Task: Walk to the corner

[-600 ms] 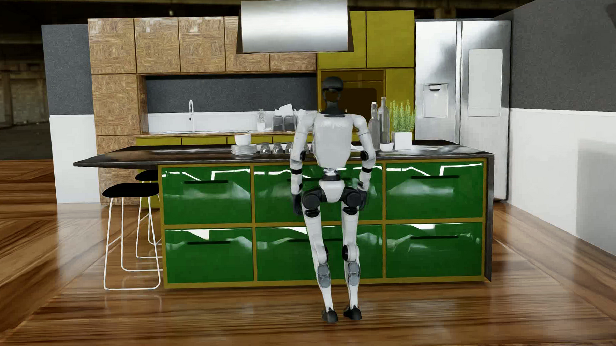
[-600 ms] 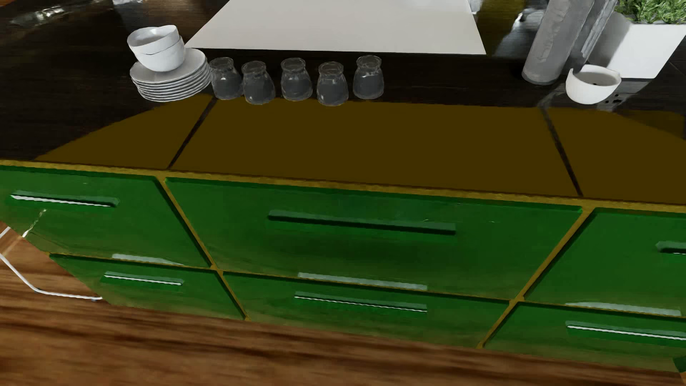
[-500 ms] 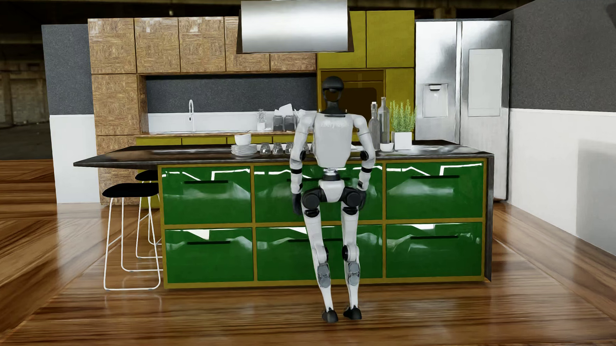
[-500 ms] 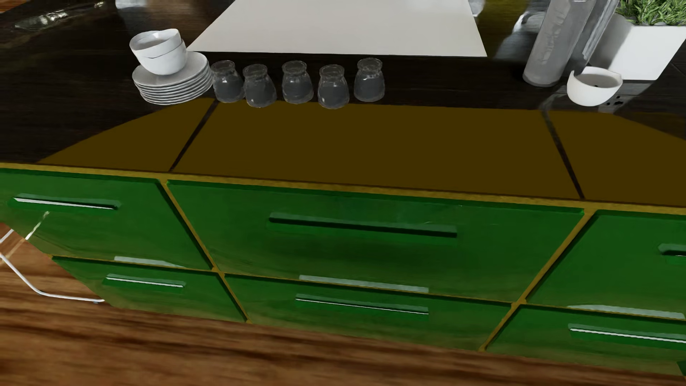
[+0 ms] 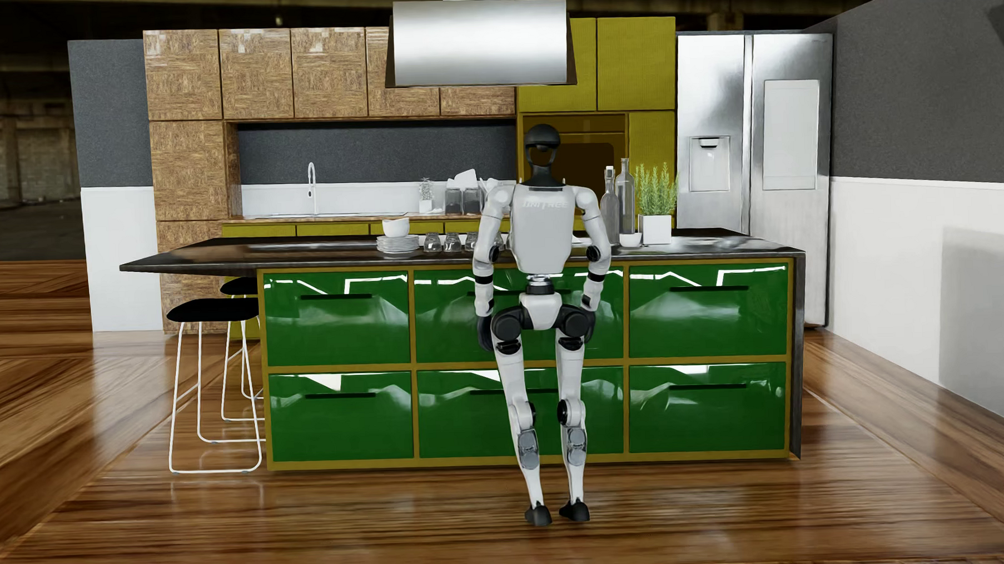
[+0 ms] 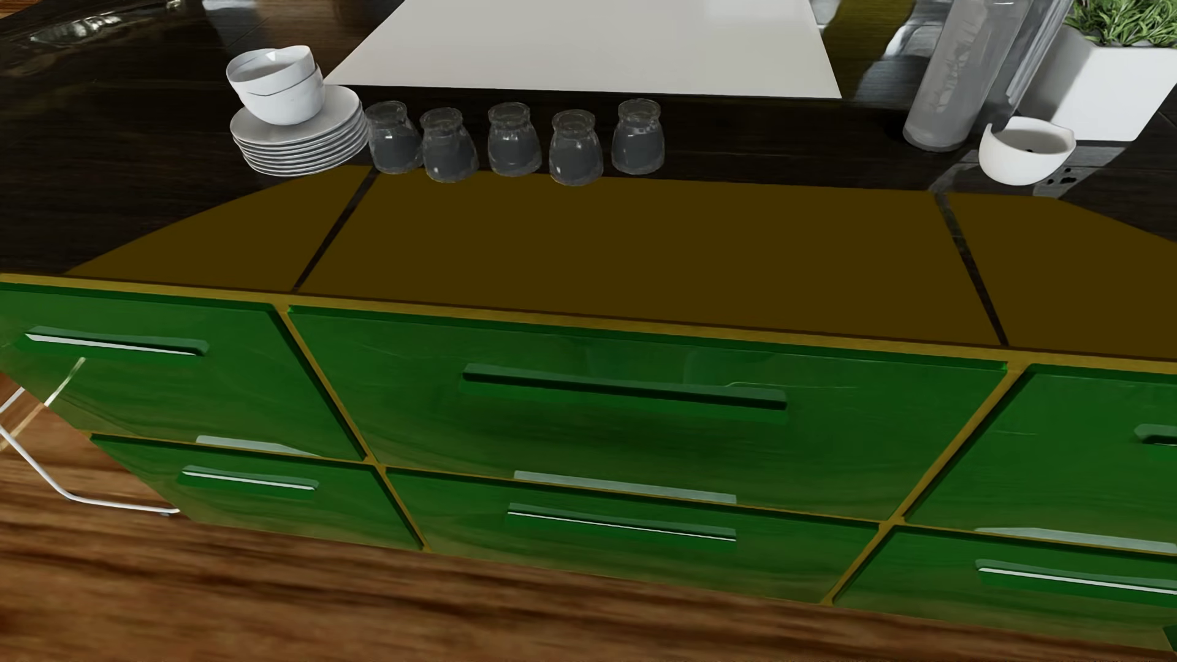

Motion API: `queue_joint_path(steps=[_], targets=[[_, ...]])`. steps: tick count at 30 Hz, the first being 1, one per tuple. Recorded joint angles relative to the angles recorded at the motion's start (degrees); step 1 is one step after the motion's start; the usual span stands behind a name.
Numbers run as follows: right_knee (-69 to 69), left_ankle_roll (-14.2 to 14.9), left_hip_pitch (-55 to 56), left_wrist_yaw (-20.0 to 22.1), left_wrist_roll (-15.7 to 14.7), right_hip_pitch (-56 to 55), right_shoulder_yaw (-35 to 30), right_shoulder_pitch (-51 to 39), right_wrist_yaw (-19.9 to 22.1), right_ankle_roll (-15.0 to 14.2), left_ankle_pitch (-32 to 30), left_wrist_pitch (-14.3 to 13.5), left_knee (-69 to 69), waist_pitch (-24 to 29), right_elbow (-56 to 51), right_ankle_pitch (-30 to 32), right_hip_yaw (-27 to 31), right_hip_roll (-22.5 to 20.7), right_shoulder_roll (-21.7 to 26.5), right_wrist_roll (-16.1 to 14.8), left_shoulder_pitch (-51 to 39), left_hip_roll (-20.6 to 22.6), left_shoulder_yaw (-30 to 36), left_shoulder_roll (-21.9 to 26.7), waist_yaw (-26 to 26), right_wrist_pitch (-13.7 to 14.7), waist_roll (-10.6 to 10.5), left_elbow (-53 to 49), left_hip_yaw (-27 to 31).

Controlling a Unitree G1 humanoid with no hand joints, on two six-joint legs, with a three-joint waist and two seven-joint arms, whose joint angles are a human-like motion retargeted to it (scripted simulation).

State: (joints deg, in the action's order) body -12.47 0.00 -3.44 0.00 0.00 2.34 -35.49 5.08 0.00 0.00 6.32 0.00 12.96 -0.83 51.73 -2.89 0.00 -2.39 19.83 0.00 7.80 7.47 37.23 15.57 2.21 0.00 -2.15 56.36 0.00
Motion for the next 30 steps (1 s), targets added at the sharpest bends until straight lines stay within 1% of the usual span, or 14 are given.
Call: queue_joint_path(steps=[6,8,11,13,18,19,23,25,26,30], targets=[[0.0,0.0,0.3,0.0,0.0,-0.2,0.0,0.1,0.0,0.0,0.1,0.0,0.3,0.0,-0.2,0.1,0.0,0.0,-0.2,0.0,0.0,0.0,-0.6,-0.1,0.1,0.0,0.1,0.2,0.0],[-0.1,0.0,-0.8,0.0,0.0,0.5,-0.2,0.3,0.0,0.0,-0.1,0.0,-0.3,0.4,-0.3,-0.1,0.0,-0.1,-0.3,0.0,0.0,-0.1,0.3,0.0,-0.4,0.0,0.1,0.3,0.0],[-0.3,0.0,-0.2,0.0,0.0,-0.2,0.2,0.2,0.0,0.0,-0.1,0.0,-0.1,-0.2,-0.2,-0.1,0.0,0.0,-0.6,0.0,-0.1,0.0,-0.1,0.0,-0.3,0.0,0.3,0.8,0.0],[-0.2,0.0,-0.5,0.0,0.0,0.3,0.6,0.5,0.0,0.0,0.1,0.0,0.1,-0.1,-0.3,-0.3,0.0,-0.3,-0.5,0.0,0.0,-0.2,-0.7,-0.2,-0.5,0.0,0.0,1.1,0.0],[-0.1,0.0,0.1,0.0,0.0,-0.1,0.7,0.5,0.0,0.0,0.0,0.0,0.4,-0.7,-0.2,-0.4,0.0,0.2,-0.7,0.0,-0.3,0.3,-1.9,-0.1,-0.7,0.0,0.5,1.2,0.0],[-0.1,0.0,0.0,0.0,0.0,0.0,0.0,0.5,0.0,0.0,0.0,0.0,0.3,-0.6,-0.2,-0.4,0.0,0.2,-0.6,0.0,-0.7,0.3,-0.7,0.1,-0.8,0.0,0.6,1.2,0.0],[-0.2,0.0,0.0,0.0,0.0,-0.1,-0.8,0.0,0.0,0.0,-0.2,0.0,0.3,-0.7,0.4,-0.4,0.0,0.4,-0.9,0.0,-0.9,0.4,-1.0,0.5,-1.2,0.0,1.2,1.6,0.0],[-0.2,0.0,0.2,0.0,0.0,-0.1,-2.3,-0.5,0.0,0.0,-0.2,0.0,0.4,-1.0,0.7,-0.3,0.0,0.2,-0.9,0.0,-1.2,0.3,0.4,0.9,-1.3,0.0,1.3,1.8,0.0],[-0.1,0.0,0.3,0.0,0.0,-0.1,-1.3,-0.4,0.0,0.0,-0.2,0.0,0.4,-1.0,0.8,-0.3,0.0,0.1,-1.0,0.0,-1.7,0.3,0.9,0.9,-1.7,0.0,1.4,2.0,0.0],[0.0,0.0,-0.6,0.0,0.0,0.4,-1.7,-0.7,0.0,0.0,-0.9,0.0,-0.4,-0.9,1.1,-0.3,0.0,0.2,-1.0,0.0,-2.1,0.5,1.3,1.0,-3.0,0.0,1.4,2.5,0.0]])
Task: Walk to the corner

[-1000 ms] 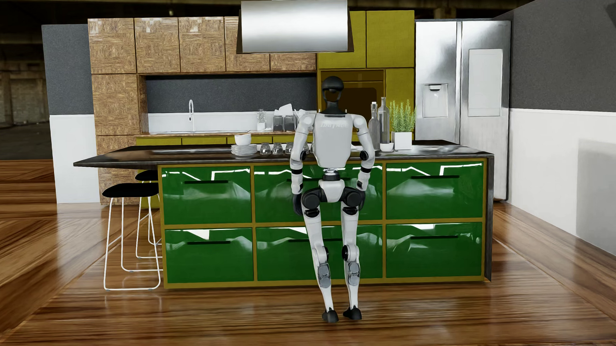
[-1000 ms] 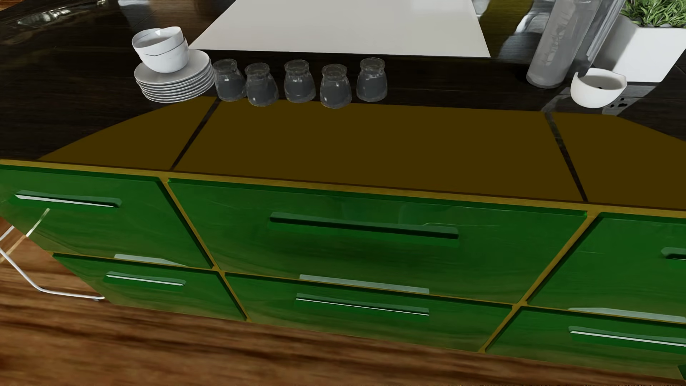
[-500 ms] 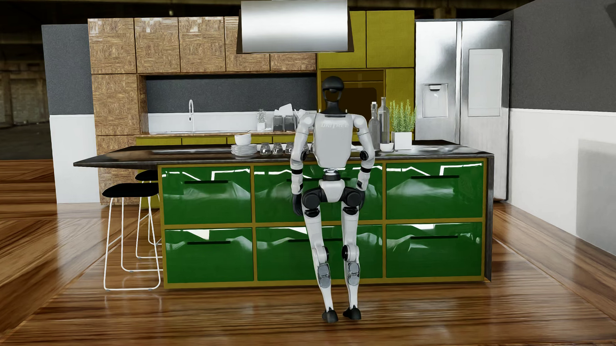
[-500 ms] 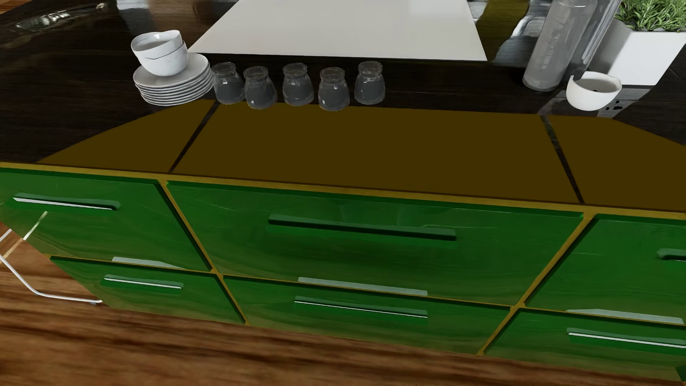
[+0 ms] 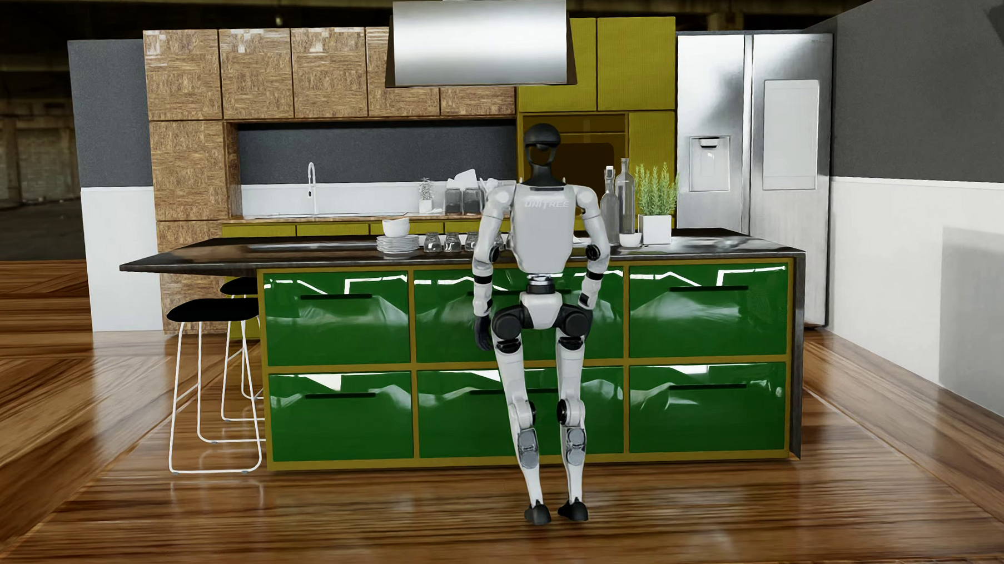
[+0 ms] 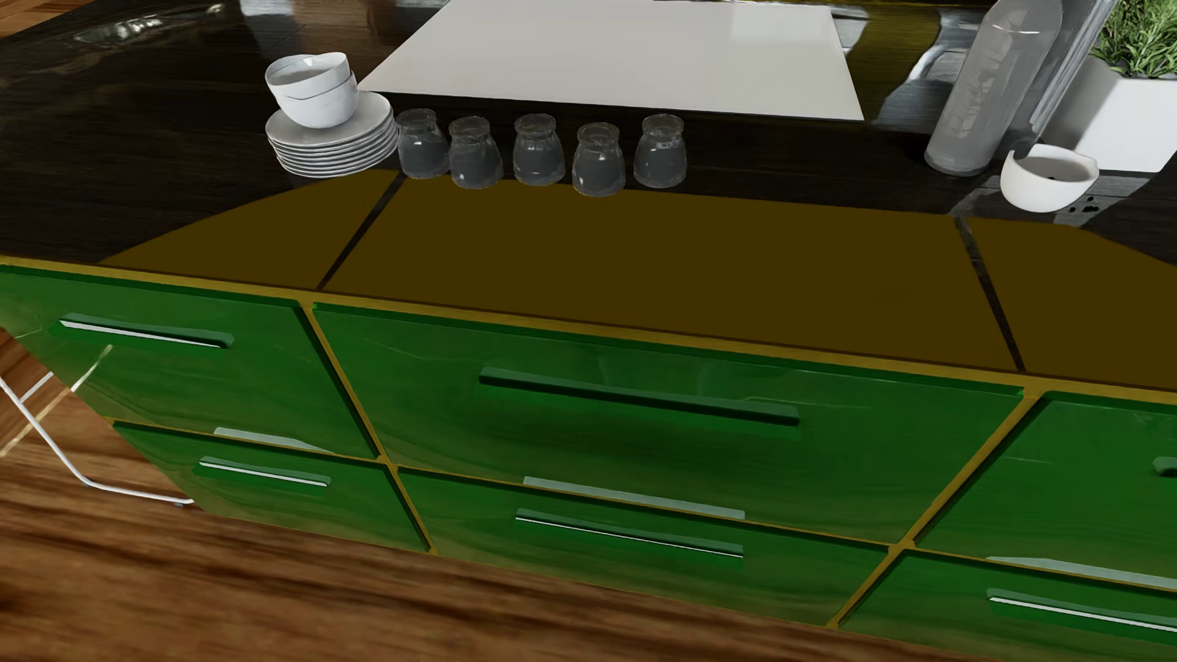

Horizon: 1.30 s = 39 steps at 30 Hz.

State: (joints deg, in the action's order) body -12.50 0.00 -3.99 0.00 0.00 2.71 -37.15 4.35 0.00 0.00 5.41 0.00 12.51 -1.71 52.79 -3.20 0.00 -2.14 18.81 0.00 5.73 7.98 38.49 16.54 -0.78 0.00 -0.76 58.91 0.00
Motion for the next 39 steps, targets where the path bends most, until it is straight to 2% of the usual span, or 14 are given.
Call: queue_joint_path(steps=[10,19,20,30,39], targets=[[0.1,0.0,0.2,0.0,0.0,-0.2,-1.9,-0.5,0.0,0.0,-1.0,0.0,-0.6,0.9,-0.5,0.4,0.0,-0.2,0.0,0.0,-0.8,0.0,0.3,0.7,-1.7,0.0,1.0,0.6,0.0],[0.1,0.0,0.0,0.0,0.0,0.2,-2.2,-0.9,0.0,0.0,-0.9,0.0,-0.3,1.4,-0.7,0.1,0.0,-0.4,0.4,0.0,-1.4,0.1,0.7,1.0,-3.4,0.0,1.0,0.5,0.0],[0.0,0.0,-0.2,0.0,0.0,0.2,-1.8,-0.9,0.0,0.0,-0.9,0.0,-0.4,1.5,-0.6,0.3,0.0,-0.3,0.3,0.0,-1.2,0.1,-1.7,0.3,-3.5,0.0,0.9,1.2,0.0],[0.2,0.0,0.0,0.0,0.0,0.4,-2.4,-0.6,0.0,0.0,-0.6,0.0,0.0,1.2,-0.7,0.2,0.0,0.0,0.5,0.0,-1.0,0.3,0.1,0.7,-3.4,0.0,0.7,0.4,0.0],[0.4,0.0,0.2,0.0,0.0,0.5,-1.5,-0.6,0.0,0.0,-0.6,0.0,0.0,1.1,-0.5,0.2,0.0,0.0,0.4,0.0,-1.0,0.2,-2.3,0.2,-2.8,0.0,0.7,1.3,0.0]])
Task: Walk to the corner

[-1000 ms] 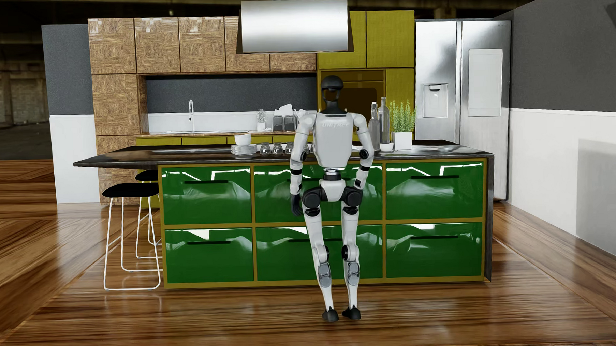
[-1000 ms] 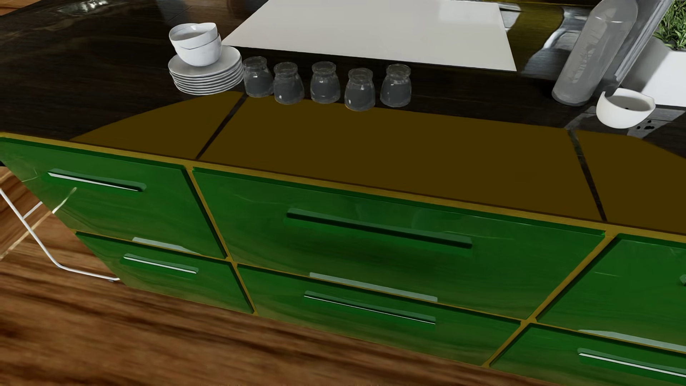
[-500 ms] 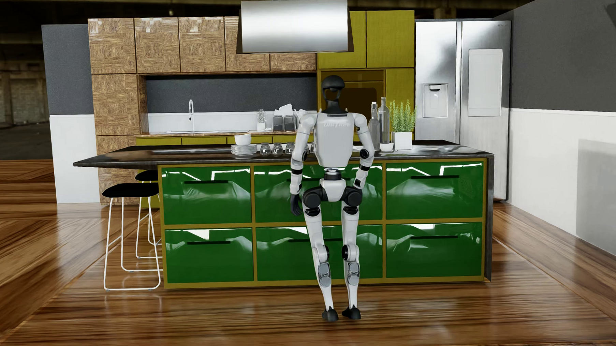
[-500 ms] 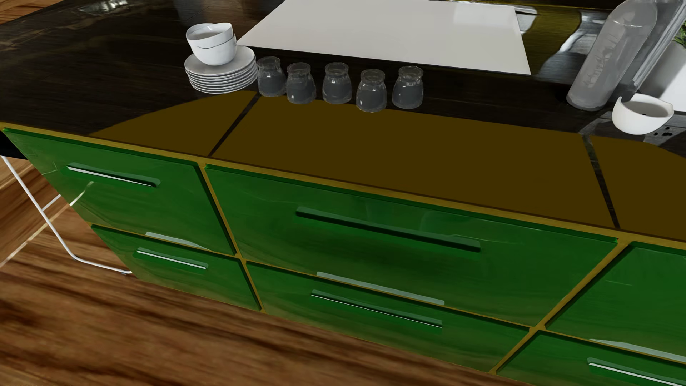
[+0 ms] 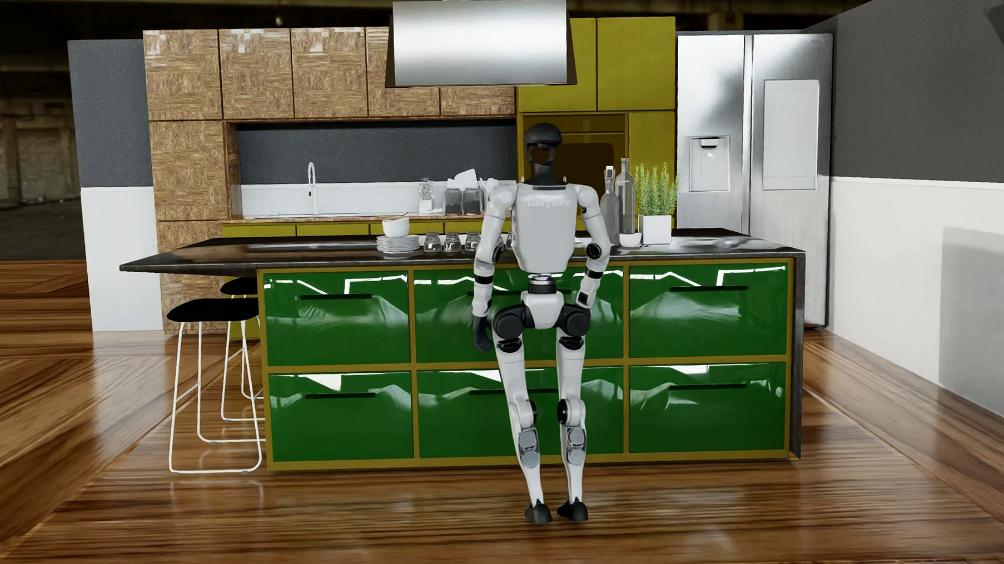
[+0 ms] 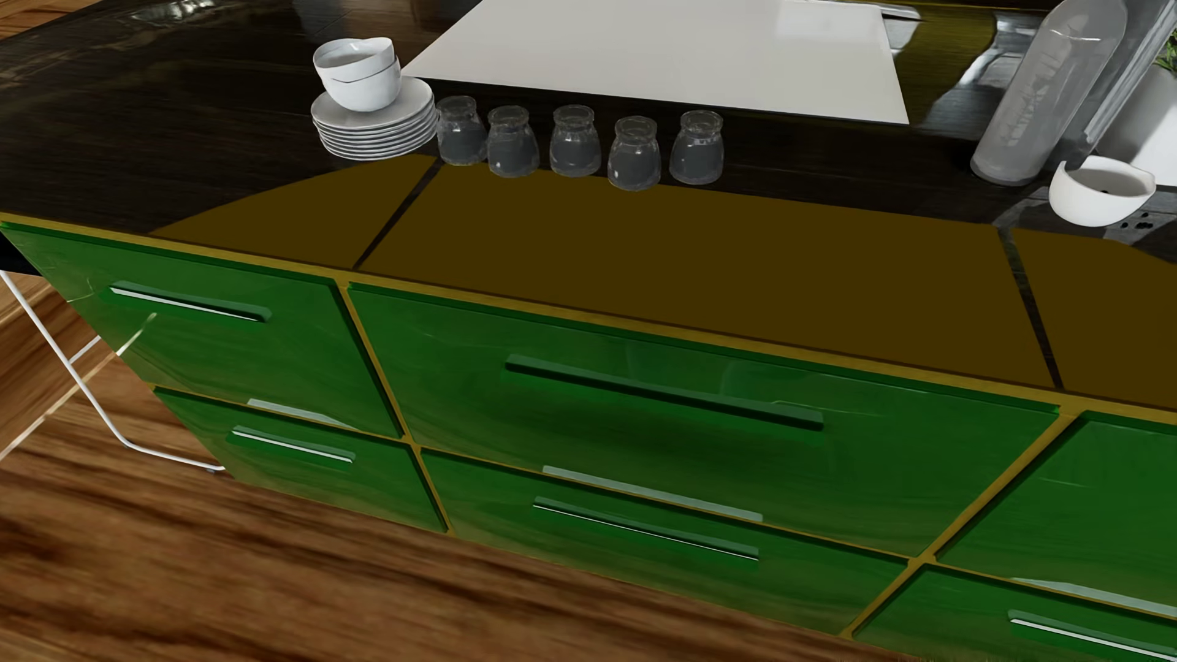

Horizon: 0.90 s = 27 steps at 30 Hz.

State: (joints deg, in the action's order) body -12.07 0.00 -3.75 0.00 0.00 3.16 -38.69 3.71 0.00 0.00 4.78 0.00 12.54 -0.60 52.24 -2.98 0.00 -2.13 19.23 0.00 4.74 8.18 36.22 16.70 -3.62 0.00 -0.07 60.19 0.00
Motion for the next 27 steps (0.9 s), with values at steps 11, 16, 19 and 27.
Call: queue_joint_path(steps=[11,16,19,27], targets=[[0.0,0.0,-0.4,0.0,0.0,0.2,1.4,0.2,0.0,0.0,0.2,0.0,-0.1,-0.3,0.0,-0.4,0.0,0.2,-0.6,0.0,0.2,0.2,-0.7,0.0,-0.2,0.0,0.4,-0.3,0.0],[-0.2,0.0,-0.3,0.0,0.0,0.1,1.2,0.7,0.0,0.0,0.8,0.0,0.2,-0.7,-0.5,-0.2,0.0,0.2,-0.7,0.0,0.8,-0.1,-1.1,-0.3,0.3,0.0,0.1,-0.7,0.0],[-0.2,0.0,0.1,0.0,0.0,-0.4,2.1,1.4,0.0,0.0,0.8,0.0,0.2,-1.1,-0.9,-0.1,0.0,0.1,-0.9,0.0,1.1,-0.3,-1.2,-0.4,0.5,0.0,0.1,-1.6,0.0],[0.2,0.0,0.2,0.0,0.0,-0.2,3.1,1.5,0.0,0.0,1.3,0.0,0.4,-0.4,-1.0,0.0,0.0,-0.4,-1.2,0.0,1.2,-0.9,0.8,-1.0,3.8,0.0,-1.0,-1.4,0.0]])
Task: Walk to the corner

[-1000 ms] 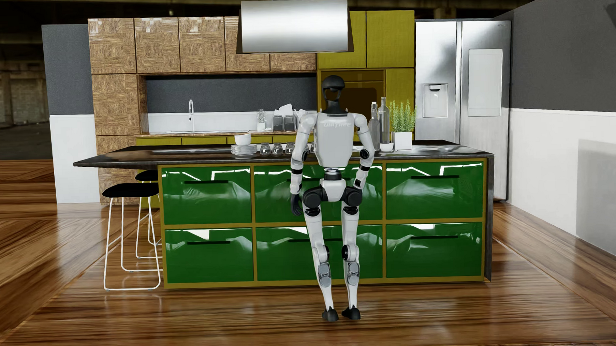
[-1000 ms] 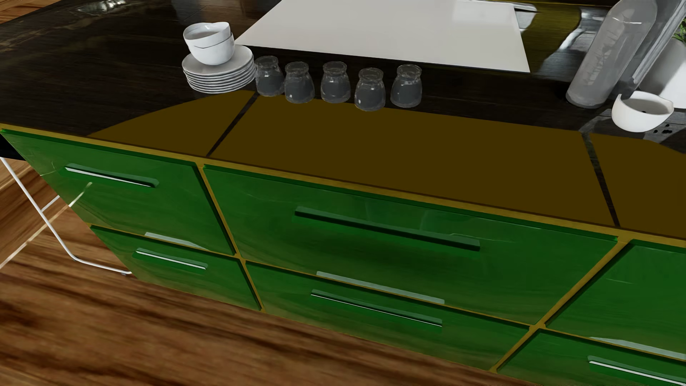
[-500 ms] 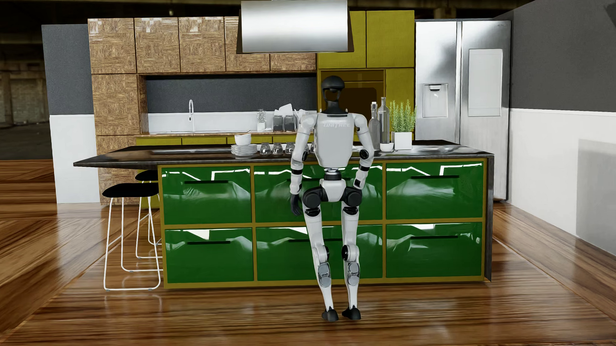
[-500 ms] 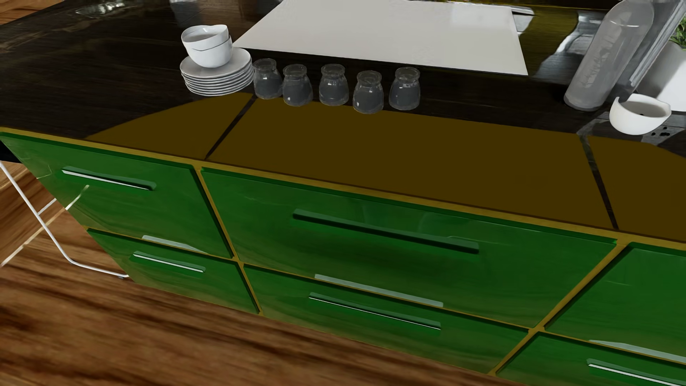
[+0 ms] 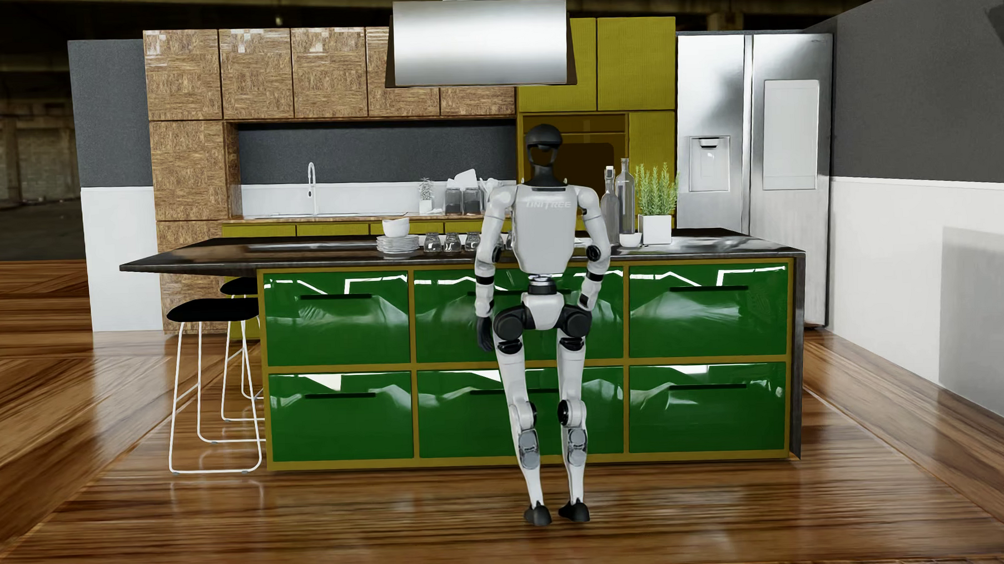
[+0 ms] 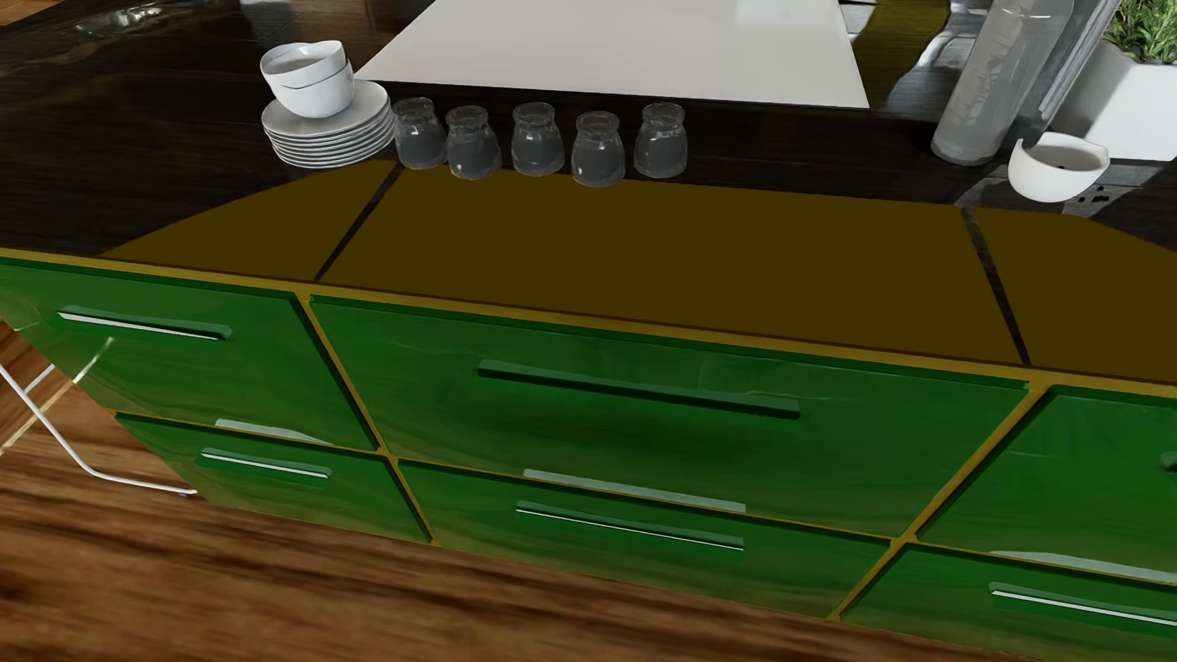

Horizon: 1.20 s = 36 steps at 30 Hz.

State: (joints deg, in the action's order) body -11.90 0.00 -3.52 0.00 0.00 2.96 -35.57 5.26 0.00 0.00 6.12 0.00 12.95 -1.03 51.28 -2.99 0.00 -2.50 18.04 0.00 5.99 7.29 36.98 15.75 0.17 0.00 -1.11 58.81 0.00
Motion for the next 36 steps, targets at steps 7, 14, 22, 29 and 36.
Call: queue_joint_path(steps=[7,14,22,29,36], targets=[[-0.1,0.0,0.3,0.0,0.0,-0.7,-0.5,-1.0,0.0,0.0,-0.2,0.0,-0.5,0.0,0.3,-0.1,0.0,0.1,0.7,0.0,-0.3,0.0,3.4,-0.1,1.5,0.0,-0.8,-1.2,0.0],[0.1,0.0,-0.3,0.0,0.0,-0.2,-0.4,-0.5,0.0,0.0,-0.3,0.0,-1.2,-0.6,0.4,-0.3,0.0,0.4,0.9,0.0,-0.1,0.2,3.6,-0.4,1.9,0.0,-1.5,-1.3,0.0],[0.1,0.0,-0.6,0.0,0.0,0.0,-0.9,-0.7,0.0,0.0,-0.2,0.0,-1.1,-0.8,0.5,-0.4,0.0,0.3,0.9,0.0,0.0,0.2,3.4,-0.1,1.6,0.0,-1.1,-1.6,0.0],[0.0,0.0,0.3,0.0,0.0,-0.4,-0.6,-0.6,0.0,0.0,0.4,0.0,-0.2,-1.0,0.4,-0.2,0.0,0.8,1.0,0.0,0.2,0.6,3.8,0.1,3.1,0.0,-0.4,-1.8,0.0],[-0.1,0.0,1.0,0.0,0.0,-1.0,-1.3,-2.7,0.0,0.0,0.6,0.0,0.2,-0.3,1.2,0.1,0.0,0.8,2.4,0.0,1.4,0.5,6.7,-0.1,7.0,0.0,-2.0,-3.1,0.0]])
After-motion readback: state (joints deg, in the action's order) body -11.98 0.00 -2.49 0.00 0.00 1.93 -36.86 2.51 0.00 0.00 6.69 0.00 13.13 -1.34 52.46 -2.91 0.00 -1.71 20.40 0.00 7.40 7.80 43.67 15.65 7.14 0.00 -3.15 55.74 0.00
